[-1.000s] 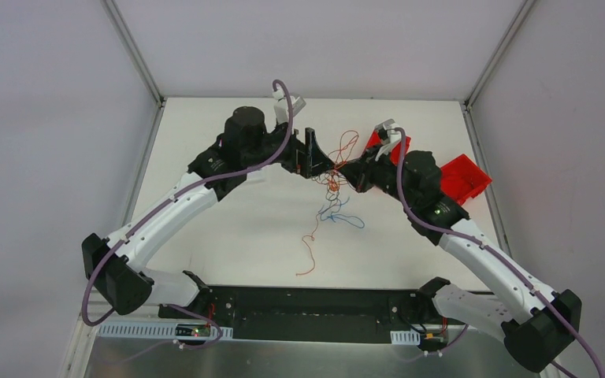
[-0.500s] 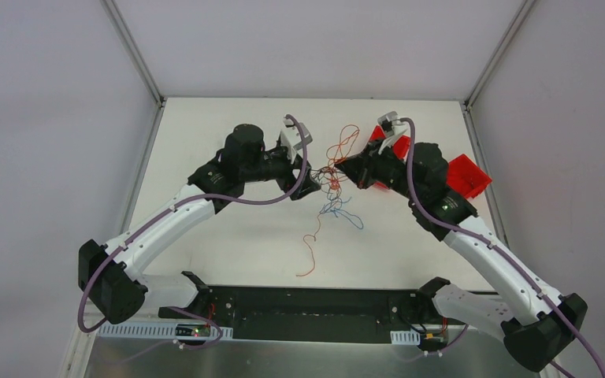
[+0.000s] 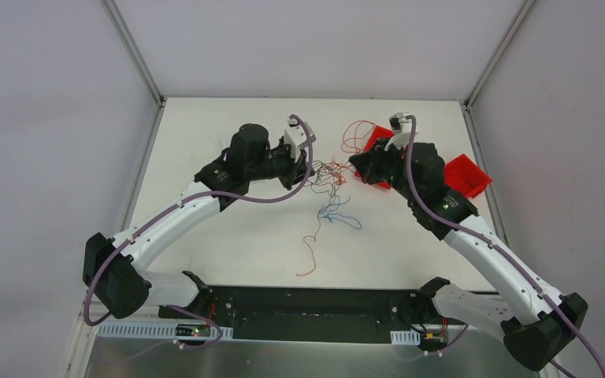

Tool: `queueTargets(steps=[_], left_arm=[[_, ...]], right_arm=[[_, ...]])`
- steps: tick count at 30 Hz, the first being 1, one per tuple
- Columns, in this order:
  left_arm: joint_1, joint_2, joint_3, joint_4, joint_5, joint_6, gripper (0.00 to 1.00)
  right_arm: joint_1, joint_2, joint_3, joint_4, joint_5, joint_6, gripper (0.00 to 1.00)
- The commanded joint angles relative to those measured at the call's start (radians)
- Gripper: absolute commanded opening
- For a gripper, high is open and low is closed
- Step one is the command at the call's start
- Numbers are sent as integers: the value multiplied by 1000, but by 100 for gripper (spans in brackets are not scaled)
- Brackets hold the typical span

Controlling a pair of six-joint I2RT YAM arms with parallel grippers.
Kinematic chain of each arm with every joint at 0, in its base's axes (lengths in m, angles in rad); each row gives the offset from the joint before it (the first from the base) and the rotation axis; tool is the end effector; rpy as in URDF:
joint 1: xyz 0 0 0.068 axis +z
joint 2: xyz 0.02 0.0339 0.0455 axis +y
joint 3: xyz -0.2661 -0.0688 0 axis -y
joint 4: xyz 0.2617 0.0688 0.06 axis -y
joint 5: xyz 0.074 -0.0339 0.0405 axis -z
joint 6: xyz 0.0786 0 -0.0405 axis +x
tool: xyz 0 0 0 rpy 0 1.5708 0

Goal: Untangle the cables

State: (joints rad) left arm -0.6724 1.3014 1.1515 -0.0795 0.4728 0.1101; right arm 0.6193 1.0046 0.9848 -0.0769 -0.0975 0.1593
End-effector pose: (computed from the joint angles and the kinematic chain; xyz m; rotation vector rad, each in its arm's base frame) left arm 0.2571 -0.2504 0.3575 1.0147 1.5485 -0.8212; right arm 0.2330 0.1755 0.3782 -0.4634 1.6471 0.6660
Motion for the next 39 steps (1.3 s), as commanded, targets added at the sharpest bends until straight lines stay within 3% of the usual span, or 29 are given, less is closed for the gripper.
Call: queueTargets(steps=[1,3,7,13,17,20,21,24,25,29,34,36,39], left_arm=[[13,-56,-111,4,-137,-93,0],[24,-92,-185,-13,-209,-170,0],[91,-176,-349,-38,-350,-324,0],[298,-335,-504,-77,-440,-486,0],[318,-397,-534,-21,-346,-476,0],[317,-377,-514,19,-199,-448,0],[317,-365,-502,20,-164,-444,0],[316,-341,-479,13,-99,-426,0],[316,-341,-479,10,-99,-423,0],[316,-358,-489,4,-105,-411,0],[316,-373,-496,5,-94,-405,0],[316,-378,-497,4,-92,-401,0],[316,-381,-501,4,-89,-396,0]], right_arm=[[-28,-74,29,-109,485,58,0],[-110,-111,17,-168,574,112,0],[-262,-152,-10,-243,587,178,0],[-357,-165,-22,-282,621,211,0],[-411,-145,-23,-275,461,220,0],[-411,-109,-40,-247,241,223,0],[-412,-87,-45,-237,143,216,5],[-387,19,-48,-234,-82,232,53],[-365,55,-47,-243,-99,237,61],[-224,145,-75,-198,-36,313,76],[-70,221,-182,58,26,702,85],[13,234,-208,148,175,864,87],[152,275,-183,151,402,1037,89]])
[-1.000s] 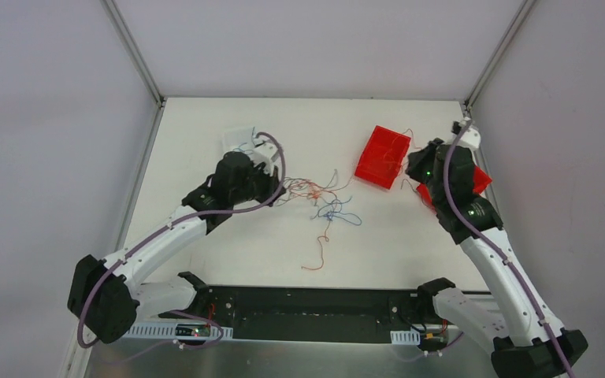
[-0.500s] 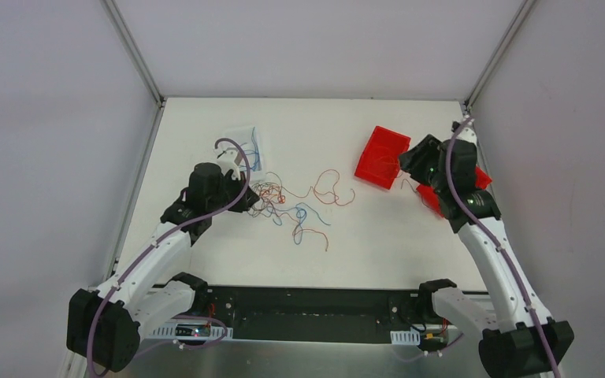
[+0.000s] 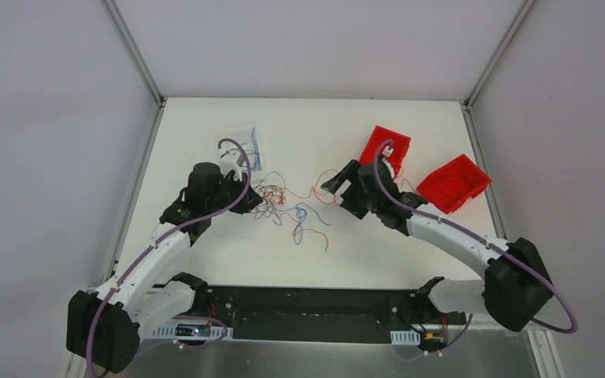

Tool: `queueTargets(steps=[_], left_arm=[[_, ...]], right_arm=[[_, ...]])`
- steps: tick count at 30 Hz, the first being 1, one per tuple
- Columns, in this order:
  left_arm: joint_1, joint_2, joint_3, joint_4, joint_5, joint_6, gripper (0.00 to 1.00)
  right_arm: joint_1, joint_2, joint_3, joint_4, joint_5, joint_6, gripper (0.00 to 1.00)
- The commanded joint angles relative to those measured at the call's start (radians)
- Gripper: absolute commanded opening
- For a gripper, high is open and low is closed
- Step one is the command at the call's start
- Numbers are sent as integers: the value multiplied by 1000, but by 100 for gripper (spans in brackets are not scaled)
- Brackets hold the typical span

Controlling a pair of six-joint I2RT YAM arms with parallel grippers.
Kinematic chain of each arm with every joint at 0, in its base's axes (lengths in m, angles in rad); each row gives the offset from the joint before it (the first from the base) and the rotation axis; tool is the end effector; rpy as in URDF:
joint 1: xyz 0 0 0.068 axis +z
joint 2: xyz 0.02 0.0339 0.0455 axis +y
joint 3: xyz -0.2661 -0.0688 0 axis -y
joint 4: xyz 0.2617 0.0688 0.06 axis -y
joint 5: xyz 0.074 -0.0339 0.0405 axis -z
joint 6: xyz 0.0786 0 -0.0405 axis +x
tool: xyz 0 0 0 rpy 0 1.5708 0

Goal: Untangle the cables

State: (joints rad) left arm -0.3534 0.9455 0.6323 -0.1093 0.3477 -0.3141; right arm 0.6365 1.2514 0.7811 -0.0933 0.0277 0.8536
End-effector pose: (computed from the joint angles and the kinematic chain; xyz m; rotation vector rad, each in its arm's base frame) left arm 0.2408 -0.1174 0.2451 0.2715 2.0327 -0.7699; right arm 0.2634 0.1920 0.2195 0.2613 2.2394 0.8193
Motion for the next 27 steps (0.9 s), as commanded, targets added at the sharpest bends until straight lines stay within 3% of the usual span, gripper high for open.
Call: queueTargets(steps=[1,9,15,17,18,21,27], left_arm=[[-2,-27,18,33,38,30,0],[-2,-44,10,33,48,39,0],[-3,-54,0,33,51,41,0],[-2,-54,-3,33,51,42,0],[-2,-53,-2,34,47,42,0],[-2,-56,-4,29,28,44,0],[-2,-73,-5,-25,-117,6,0]], right_arm=[[177,48,30,183,322,386,89],[294,262,74,379,397,653,83],[298,374,130,445,438,708,74],[298,408,147,459,436,725,65],[298,427,151,472,438,726,55],[298,415,137,475,487,712,1],[186,217,28,340,562,569,0]])
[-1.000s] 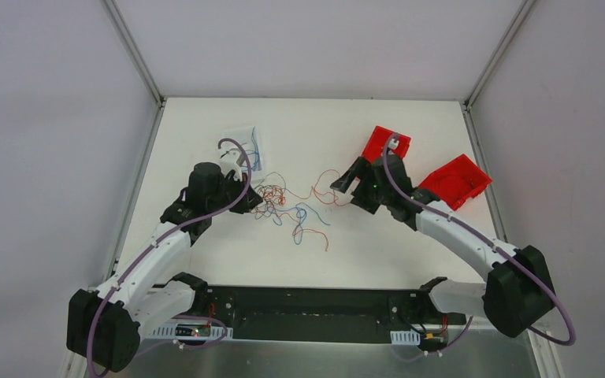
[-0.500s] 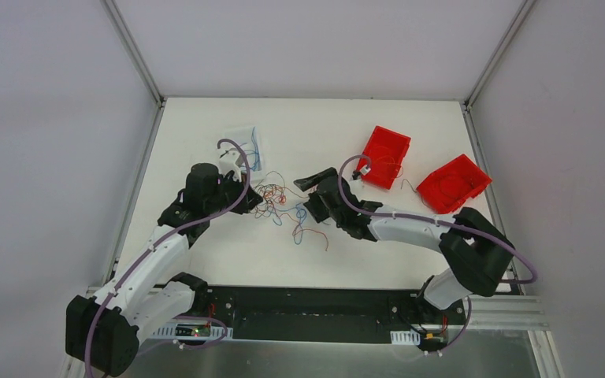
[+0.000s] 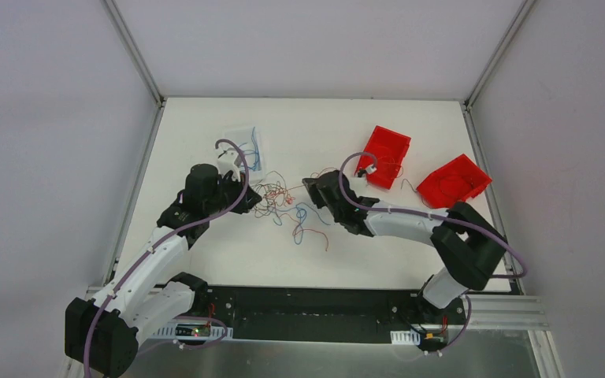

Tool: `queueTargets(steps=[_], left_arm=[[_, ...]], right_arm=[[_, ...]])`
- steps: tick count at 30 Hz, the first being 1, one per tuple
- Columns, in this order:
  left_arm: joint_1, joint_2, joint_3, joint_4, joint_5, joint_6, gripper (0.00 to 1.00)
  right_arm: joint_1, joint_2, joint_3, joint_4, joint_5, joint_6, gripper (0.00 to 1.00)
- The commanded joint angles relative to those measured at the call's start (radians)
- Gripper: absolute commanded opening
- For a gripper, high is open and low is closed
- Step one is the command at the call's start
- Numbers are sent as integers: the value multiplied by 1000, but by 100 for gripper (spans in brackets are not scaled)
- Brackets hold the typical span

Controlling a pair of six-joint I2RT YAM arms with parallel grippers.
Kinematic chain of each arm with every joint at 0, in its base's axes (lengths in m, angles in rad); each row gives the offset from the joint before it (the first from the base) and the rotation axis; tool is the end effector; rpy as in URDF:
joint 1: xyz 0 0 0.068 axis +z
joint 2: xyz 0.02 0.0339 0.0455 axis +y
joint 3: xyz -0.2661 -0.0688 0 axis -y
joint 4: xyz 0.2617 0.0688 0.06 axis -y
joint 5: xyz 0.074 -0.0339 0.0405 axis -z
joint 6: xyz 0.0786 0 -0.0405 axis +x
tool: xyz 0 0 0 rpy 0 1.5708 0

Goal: Untangle the cables

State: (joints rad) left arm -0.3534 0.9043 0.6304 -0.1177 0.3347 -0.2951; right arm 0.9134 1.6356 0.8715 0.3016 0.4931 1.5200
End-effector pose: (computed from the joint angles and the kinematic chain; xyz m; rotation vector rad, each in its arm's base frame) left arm 0.2356 -0.1144 0.2531 0.2847 1.9959 -0.7478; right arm 0.2714 0.2906 0.1774 0.9456 1.9193 1.0426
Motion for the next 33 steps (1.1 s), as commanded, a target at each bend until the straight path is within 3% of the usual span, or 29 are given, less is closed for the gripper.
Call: queueTargets(steps=[1,7,12,17,23,30,33], left_arm=[[-1,-36,-9,-24,-151,-28,0],[6,-61,-11,-85,-298,-40,0],[17,-59,-6,-128,-420,-75,0],[26,-87,-5,-190,-620,-159,0],[27,-122,7,-293,-875,-271,0],[27,-74,37,-225,-549,-139,0],[25,-24,65,-224,-466,-118,0]], right_arm=[[-128,-219,-91,-78,99,-134,0],[-404,-570,-263,-292,104,-356,0],[-618,-836,-301,-481,79,-517,0],[-771,-935,-251,-593,70,-611,0],[-842,-944,-180,-654,62,-638,0],[-798,-838,-89,-593,-376,-793,0],[-709,-795,16,-628,-420,-869,0]])
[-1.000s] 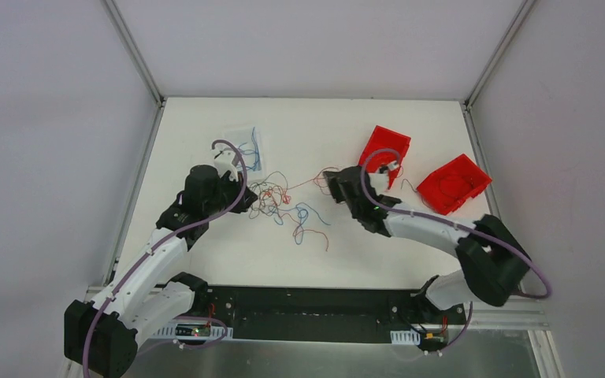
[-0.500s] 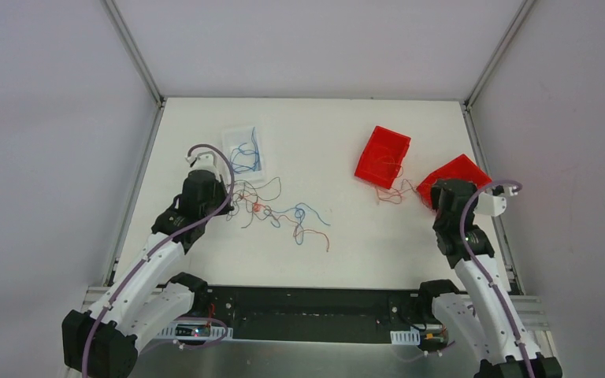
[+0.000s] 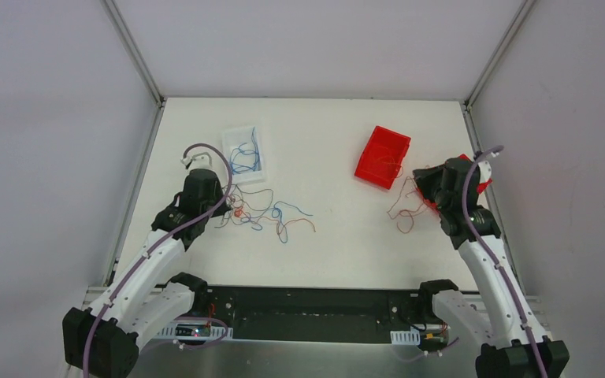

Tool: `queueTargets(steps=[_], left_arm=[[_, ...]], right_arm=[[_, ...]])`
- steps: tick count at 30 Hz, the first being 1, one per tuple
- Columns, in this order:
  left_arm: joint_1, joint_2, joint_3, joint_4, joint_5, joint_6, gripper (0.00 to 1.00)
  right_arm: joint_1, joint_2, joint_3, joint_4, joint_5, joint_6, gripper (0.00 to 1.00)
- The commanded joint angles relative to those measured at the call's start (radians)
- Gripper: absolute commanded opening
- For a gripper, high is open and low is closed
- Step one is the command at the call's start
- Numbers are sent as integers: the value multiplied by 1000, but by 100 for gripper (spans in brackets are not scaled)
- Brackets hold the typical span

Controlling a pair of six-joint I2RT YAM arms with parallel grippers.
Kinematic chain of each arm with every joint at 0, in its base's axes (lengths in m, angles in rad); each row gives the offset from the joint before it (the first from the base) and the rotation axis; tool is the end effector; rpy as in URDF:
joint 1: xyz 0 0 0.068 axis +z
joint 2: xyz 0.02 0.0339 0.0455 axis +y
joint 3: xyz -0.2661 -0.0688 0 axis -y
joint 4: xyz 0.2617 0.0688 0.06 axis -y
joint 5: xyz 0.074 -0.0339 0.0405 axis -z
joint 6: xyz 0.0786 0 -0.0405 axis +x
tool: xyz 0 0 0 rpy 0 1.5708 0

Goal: Untangle the cables

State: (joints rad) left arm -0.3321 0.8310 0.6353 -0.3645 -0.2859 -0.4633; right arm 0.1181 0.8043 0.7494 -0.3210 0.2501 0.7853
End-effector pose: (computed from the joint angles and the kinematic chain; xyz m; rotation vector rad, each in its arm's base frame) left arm 0.2299 -0.0558 0.2386 -0.3051 2.0883 -0.1716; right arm 0.2403 0.0089 0.2956 0.7937 1.7824 0.3575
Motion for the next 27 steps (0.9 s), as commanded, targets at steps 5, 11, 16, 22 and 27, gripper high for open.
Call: queueTargets(steps=[5,11,16,22,27], left_arm=[[4,90,84,24,208,52,0],[4,99,96,22,231,70,0],[4,103,101,22,259,74,0],[4,93,109,22,276,77,0],[4,94,110,22,284,77,0]], right_arm=[[198,116,374,-120,-157,-224,0],[227,216,593,-159,-222,-244,0],[224,349,774,-171,-272,-263,0],[214,483,953,-178,-273,-285,0],[180,552,1059,-163,-256,-299,0]])
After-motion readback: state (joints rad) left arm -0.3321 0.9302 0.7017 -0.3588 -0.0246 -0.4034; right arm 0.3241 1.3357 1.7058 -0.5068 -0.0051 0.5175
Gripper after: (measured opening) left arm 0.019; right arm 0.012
